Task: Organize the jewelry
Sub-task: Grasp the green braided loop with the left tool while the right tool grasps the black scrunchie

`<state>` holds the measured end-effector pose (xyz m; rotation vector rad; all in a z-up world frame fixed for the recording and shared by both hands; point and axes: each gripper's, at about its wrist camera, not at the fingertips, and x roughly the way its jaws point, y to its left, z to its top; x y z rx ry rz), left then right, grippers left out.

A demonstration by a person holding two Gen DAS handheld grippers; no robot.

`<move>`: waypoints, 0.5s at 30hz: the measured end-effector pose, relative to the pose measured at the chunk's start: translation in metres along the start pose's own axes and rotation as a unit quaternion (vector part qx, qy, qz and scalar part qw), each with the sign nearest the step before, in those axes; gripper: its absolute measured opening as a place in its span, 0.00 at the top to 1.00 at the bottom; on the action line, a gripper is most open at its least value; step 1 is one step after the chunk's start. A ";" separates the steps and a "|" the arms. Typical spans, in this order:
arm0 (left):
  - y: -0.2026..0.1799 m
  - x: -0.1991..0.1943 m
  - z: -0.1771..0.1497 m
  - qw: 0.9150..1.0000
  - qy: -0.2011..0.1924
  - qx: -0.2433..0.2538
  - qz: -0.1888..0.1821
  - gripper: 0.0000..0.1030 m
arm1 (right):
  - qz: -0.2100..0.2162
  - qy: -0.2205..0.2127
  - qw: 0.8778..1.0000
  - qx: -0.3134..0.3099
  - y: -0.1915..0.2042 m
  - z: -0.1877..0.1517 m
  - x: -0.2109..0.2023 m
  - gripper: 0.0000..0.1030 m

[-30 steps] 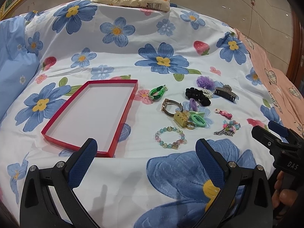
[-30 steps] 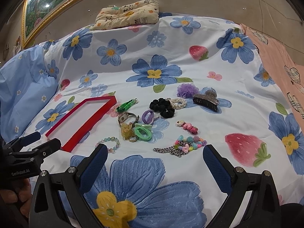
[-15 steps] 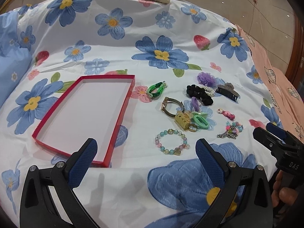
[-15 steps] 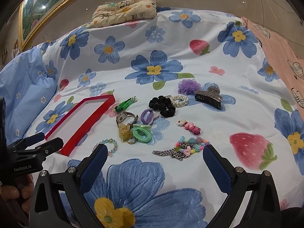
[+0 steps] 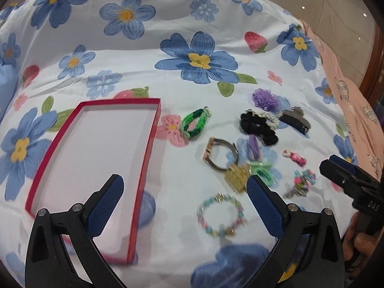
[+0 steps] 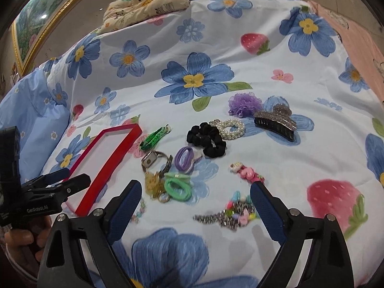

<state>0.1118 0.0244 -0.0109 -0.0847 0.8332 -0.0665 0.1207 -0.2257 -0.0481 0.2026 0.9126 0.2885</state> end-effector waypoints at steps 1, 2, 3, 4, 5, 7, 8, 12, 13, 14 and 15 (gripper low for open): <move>0.000 0.004 0.004 1.000 0.003 0.003 -0.001 0.03 | 0.001 0.003 1.000 0.003 -0.002 0.004 0.005 0.16; 0.000 0.010 0.010 1.000 0.006 0.005 -0.004 0.03 | 0.002 0.005 1.000 0.004 -0.004 0.007 0.007 0.21; 0.000 0.016 0.016 1.000 0.008 0.007 -0.006 0.04 | 0.001 0.011 1.000 0.007 -0.007 0.013 0.015 0.25; 0.000 0.022 0.022 1.000 0.012 0.010 -0.008 0.04 | 0.002 0.016 1.000 0.010 -0.009 0.017 0.021 0.27; 0.001 0.029 0.029 1.000 0.017 0.010 -0.011 0.04 | 0.001 0.020 1.000 0.011 -0.010 0.020 0.025 0.32; 0.003 0.042 0.040 0.999 0.028 0.009 -0.021 0.06 | 0.003 0.033 0.999 0.015 -0.014 0.029 0.040 0.39; 0.003 0.048 0.046 0.999 0.034 0.008 -0.026 0.06 | 0.002 0.037 0.999 0.014 -0.014 0.030 0.044 0.41; 0.001 0.076 0.060 0.998 0.054 0.015 -0.032 0.06 | -0.003 0.055 0.998 0.016 -0.020 0.041 0.068 0.42; 0.001 0.085 0.064 0.997 0.061 0.015 -0.038 0.07 | -0.004 0.060 0.998 0.017 -0.022 0.043 0.075 0.42; 0.000 0.090 0.067 0.997 0.066 0.015 -0.040 0.07 | -0.004 0.064 0.998 0.017 -0.024 0.045 0.080 0.42; -0.002 0.097 0.070 0.996 0.073 0.019 -0.040 0.07 | -0.005 0.070 0.997 0.019 -0.026 0.047 0.088 0.43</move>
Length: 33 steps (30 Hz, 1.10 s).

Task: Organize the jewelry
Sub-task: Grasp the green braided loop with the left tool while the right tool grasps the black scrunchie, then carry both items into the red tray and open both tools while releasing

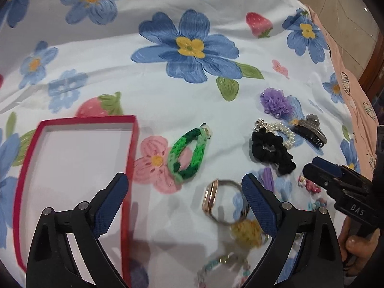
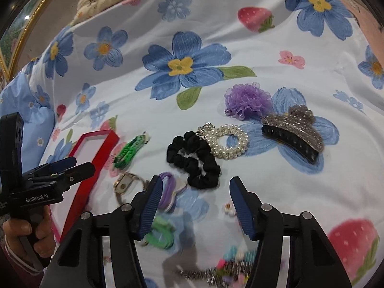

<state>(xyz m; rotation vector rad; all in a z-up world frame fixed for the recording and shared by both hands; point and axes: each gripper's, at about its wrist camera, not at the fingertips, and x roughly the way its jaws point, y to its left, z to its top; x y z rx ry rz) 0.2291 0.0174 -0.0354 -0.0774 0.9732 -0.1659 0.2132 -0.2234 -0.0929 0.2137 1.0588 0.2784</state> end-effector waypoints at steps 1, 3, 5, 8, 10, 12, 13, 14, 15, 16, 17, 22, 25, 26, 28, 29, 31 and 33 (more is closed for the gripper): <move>-0.001 0.006 0.004 1.000 0.005 0.005 0.004 0.07 | 0.000 0.004 1.000 0.001 -0.001 0.002 0.005 0.43; -0.004 0.017 0.010 1.000 0.013 0.012 0.001 0.07 | -0.001 0.010 1.000 0.004 -0.003 0.007 0.014 0.45; -0.008 0.031 0.016 0.999 0.030 0.022 0.003 0.14 | -0.001 0.018 1.000 0.007 -0.006 0.011 0.023 0.49; -0.010 0.049 0.020 0.998 0.050 0.032 0.002 0.29 | -0.001 0.031 0.999 0.009 -0.009 0.015 0.036 0.53; -0.010 0.060 0.021 0.997 0.063 0.033 0.002 0.39 | -0.003 0.041 0.999 0.010 -0.011 0.014 0.045 0.55; -0.009 0.069 0.019 0.997 0.076 0.031 0.000 0.53 | -0.003 0.049 0.999 0.012 -0.013 0.013 0.052 0.62; -0.008 0.072 0.018 0.996 0.079 0.030 0.000 0.57 | -0.005 0.051 0.999 0.011 -0.012 0.012 0.054 0.65; -0.007 0.073 0.018 0.996 0.078 0.030 0.000 0.62 | -0.006 0.051 0.999 0.010 -0.012 0.012 0.056 0.70; -0.007 0.073 0.017 0.997 0.076 0.030 -0.001 0.65 | -0.005 0.051 0.999 0.009 -0.013 0.012 0.057 0.75; -0.006 0.072 0.017 0.997 0.073 0.030 -0.004 0.71 | -0.005 0.052 0.999 0.009 -0.014 0.012 0.058 0.77; -0.005 0.071 0.016 0.997 0.072 0.029 -0.009 0.79 | -0.005 0.052 0.999 0.008 -0.014 0.013 0.058 0.81; 0.001 0.056 0.017 0.998 0.056 0.014 -0.020 0.81 | 0.004 0.040 0.999 0.009 -0.014 0.013 0.053 0.91; 0.006 0.039 0.018 0.999 0.038 0.001 -0.035 0.81 | 0.010 0.026 1.000 0.007 -0.009 0.016 0.044 0.92; 0.007 0.033 0.018 0.999 0.032 -0.002 -0.037 0.81 | 0.012 0.022 1.000 0.005 -0.007 0.017 0.040 0.92; 0.011 0.019 0.016 0.999 0.023 -0.008 -0.043 0.81 | 0.019 0.014 1.000 0.004 -0.002 0.019 0.034 0.92; 0.013 0.015 0.015 0.999 0.020 -0.010 -0.045 0.81 | 0.023 0.010 1.000 0.004 0.002 0.021 0.030 0.92; 0.020 0.001 0.011 0.999 0.011 -0.019 -0.049 0.81 | 0.027 0.004 1.000 0.001 0.009 0.023 0.025 0.92; 0.027 -0.010 0.007 0.998 0.005 -0.027 -0.050 0.81 | 0.036 -0.001 0.999 -0.003 0.019 0.025 0.020 0.92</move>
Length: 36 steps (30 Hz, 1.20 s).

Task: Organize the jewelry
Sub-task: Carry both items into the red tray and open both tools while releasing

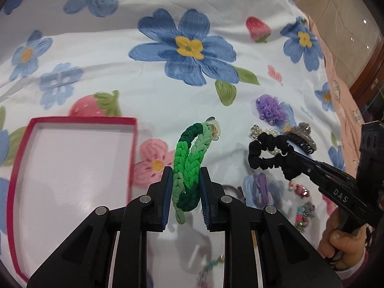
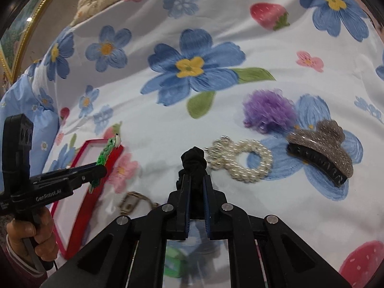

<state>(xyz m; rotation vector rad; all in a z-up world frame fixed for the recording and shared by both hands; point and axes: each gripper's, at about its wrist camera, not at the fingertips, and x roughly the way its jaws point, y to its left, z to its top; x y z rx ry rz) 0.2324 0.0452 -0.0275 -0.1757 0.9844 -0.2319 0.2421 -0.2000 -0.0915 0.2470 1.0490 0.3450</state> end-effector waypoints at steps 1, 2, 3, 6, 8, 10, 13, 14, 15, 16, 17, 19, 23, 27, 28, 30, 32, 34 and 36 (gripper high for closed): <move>0.003 -0.005 -0.003 1.000 -0.003 -0.004 0.001 0.81 | 0.003 -0.003 1.000 -0.002 0.005 0.001 -0.002 0.92; 0.009 -0.012 -0.006 1.000 -0.008 -0.009 0.002 0.81 | 0.005 -0.007 1.000 -0.006 0.010 0.002 -0.004 0.92; 0.013 -0.018 -0.009 1.000 -0.011 -0.013 0.003 0.81 | 0.009 -0.009 1.000 -0.010 0.016 0.003 -0.005 0.92; 0.030 -0.033 -0.017 0.999 -0.019 -0.027 0.008 0.81 | 0.022 -0.011 1.000 -0.017 0.031 0.006 -0.007 0.92; 0.040 -0.041 -0.021 0.999 -0.025 -0.037 0.012 0.81 | 0.027 -0.012 0.999 -0.023 0.041 0.006 -0.008 0.92; 0.052 -0.048 -0.026 0.998 -0.029 -0.047 0.019 0.81 | 0.035 -0.012 0.999 -0.030 0.054 0.006 -0.007 0.92; 0.070 -0.057 -0.033 0.997 -0.033 -0.059 0.029 0.81 | 0.045 -0.010 0.998 -0.038 0.070 0.004 -0.004 0.92; 0.074 -0.058 -0.034 0.997 -0.033 -0.062 0.032 0.81 | 0.052 -0.008 0.998 -0.040 0.076 0.004 -0.002 0.92; 0.079 -0.060 -0.035 0.997 -0.034 -0.066 0.036 0.81 | 0.057 -0.007 0.998 -0.040 0.081 0.004 0.000 0.92; 0.084 -0.061 -0.036 0.996 -0.034 -0.069 0.039 0.81 | 0.062 -0.005 0.997 -0.042 0.087 0.004 0.001 0.92; 0.089 -0.063 -0.037 0.996 -0.035 -0.072 0.044 0.81 | 0.070 -0.004 0.996 -0.046 0.096 0.005 0.004 0.92; 0.099 -0.064 -0.038 0.995 -0.035 -0.077 0.052 0.81 | 0.080 -0.002 0.995 -0.053 0.109 0.006 0.007 0.92; 0.116 -0.066 -0.039 0.994 -0.033 -0.084 0.065 0.81 | 0.103 0.002 0.992 -0.067 0.138 0.007 0.014 0.92; 0.135 -0.060 -0.035 0.993 -0.026 -0.089 0.079 0.81 | 0.122 0.012 0.989 -0.078 0.164 0.009 0.031 0.92; 0.138 -0.059 -0.033 0.992 -0.025 -0.089 0.082 0.81 | 0.128 0.017 0.989 -0.079 0.170 0.010 0.037 0.92; 0.148 -0.052 -0.028 0.992 -0.018 -0.089 0.090 0.81 | 0.132 0.024 0.988 -0.080 0.178 0.012 0.047 0.92; 0.157 -0.043 -0.023 0.991 -0.011 -0.088 0.096 0.81 | 0.134 0.030 0.987 -0.085 0.187 0.015 0.061 0.92; 0.165 -0.033 -0.018 0.991 -0.003 -0.089 0.104 0.81 | 0.135 0.035 0.986 -0.088 0.194 0.018 0.071 0.92; 0.172 -0.023 -0.016 0.990 0.006 -0.091 0.108 0.81 | 0.136 0.042 0.986 -0.092 0.199 0.020 0.083 0.92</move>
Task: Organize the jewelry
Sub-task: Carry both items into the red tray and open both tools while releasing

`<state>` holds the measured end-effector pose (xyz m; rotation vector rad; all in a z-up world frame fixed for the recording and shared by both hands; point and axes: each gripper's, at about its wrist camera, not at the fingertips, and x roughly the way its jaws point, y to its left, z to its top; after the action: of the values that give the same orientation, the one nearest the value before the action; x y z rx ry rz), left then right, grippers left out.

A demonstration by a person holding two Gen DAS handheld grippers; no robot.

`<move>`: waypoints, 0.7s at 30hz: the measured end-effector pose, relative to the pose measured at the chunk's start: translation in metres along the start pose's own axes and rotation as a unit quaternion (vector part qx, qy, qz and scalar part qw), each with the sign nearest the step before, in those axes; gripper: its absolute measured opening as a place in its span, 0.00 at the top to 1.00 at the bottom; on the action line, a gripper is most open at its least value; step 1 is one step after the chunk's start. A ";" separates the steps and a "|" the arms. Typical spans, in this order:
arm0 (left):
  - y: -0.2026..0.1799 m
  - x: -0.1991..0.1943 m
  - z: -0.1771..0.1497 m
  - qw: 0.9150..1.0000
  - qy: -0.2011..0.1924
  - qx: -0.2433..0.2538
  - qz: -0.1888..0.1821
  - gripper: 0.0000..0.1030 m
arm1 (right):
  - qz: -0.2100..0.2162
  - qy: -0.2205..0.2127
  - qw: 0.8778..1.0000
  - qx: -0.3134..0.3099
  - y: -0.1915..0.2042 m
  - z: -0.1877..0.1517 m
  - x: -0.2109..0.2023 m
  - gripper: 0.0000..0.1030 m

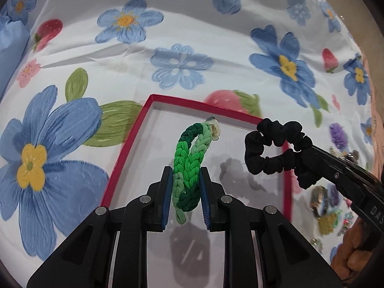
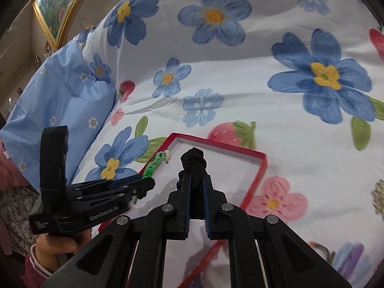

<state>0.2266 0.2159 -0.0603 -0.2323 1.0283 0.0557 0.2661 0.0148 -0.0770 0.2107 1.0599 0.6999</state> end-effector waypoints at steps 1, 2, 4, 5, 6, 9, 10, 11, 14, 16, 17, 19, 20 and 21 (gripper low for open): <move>0.001 0.004 0.002 1.000 0.003 0.000 0.002 0.81 | 0.000 0.004 1.000 -0.001 0.000 0.002 0.007 0.92; 0.002 0.011 0.004 1.000 0.008 0.002 0.008 0.81 | -0.002 0.009 1.000 -0.001 -0.001 0.003 0.013 0.92; 0.003 0.021 0.006 1.000 0.017 0.003 0.013 0.81 | -0.006 0.018 1.000 -0.002 -0.004 0.005 0.025 0.91; 0.004 0.024 0.006 1.000 0.020 0.003 0.015 0.81 | -0.008 0.023 1.000 -0.002 -0.006 0.006 0.031 0.91; 0.004 0.027 0.006 1.000 0.023 0.005 0.017 0.81 | -0.011 0.028 1.000 -0.001 -0.009 0.006 0.036 0.91; 0.004 0.031 0.006 0.999 0.027 0.007 0.023 0.80 | -0.019 0.042 0.999 -0.004 -0.014 0.006 0.049 0.91; 0.004 0.032 0.006 0.999 0.027 0.007 0.023 0.80 | -0.020 0.046 0.999 -0.005 -0.015 0.006 0.051 0.91; 0.005 0.034 0.006 0.999 0.028 0.007 0.025 0.80 | -0.022 0.048 0.999 -0.006 -0.016 0.006 0.054 0.91; 0.006 0.039 0.007 0.999 0.035 0.006 0.029 0.78 | -0.027 0.058 0.998 -0.009 -0.019 0.005 0.061 0.91; 0.006 0.042 0.007 0.999 0.038 0.006 0.031 0.76 | -0.030 0.065 0.997 -0.009 -0.021 0.004 0.064 0.90; 0.006 0.043 0.007 0.999 0.039 0.005 0.031 0.76 | -0.031 0.066 0.997 -0.009 -0.021 0.004 0.066 0.87; 0.007 0.043 0.007 0.999 0.038 0.004 0.034 0.75 | -0.034 0.070 0.997 -0.011 -0.022 0.003 0.067 0.87; 0.007 0.043 0.007 0.999 0.039 0.004 0.034 0.72 | -0.037 0.071 0.997 -0.012 -0.022 0.003 0.068 0.86; 0.007 0.043 0.007 0.999 0.038 0.003 0.036 0.72 | -0.038 0.074 0.996 -0.014 -0.021 0.003 0.068 0.86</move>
<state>0.2531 0.2218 -0.0950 -0.1933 1.1130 0.1090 0.2980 0.0413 -0.1354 0.0943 1.1915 0.6694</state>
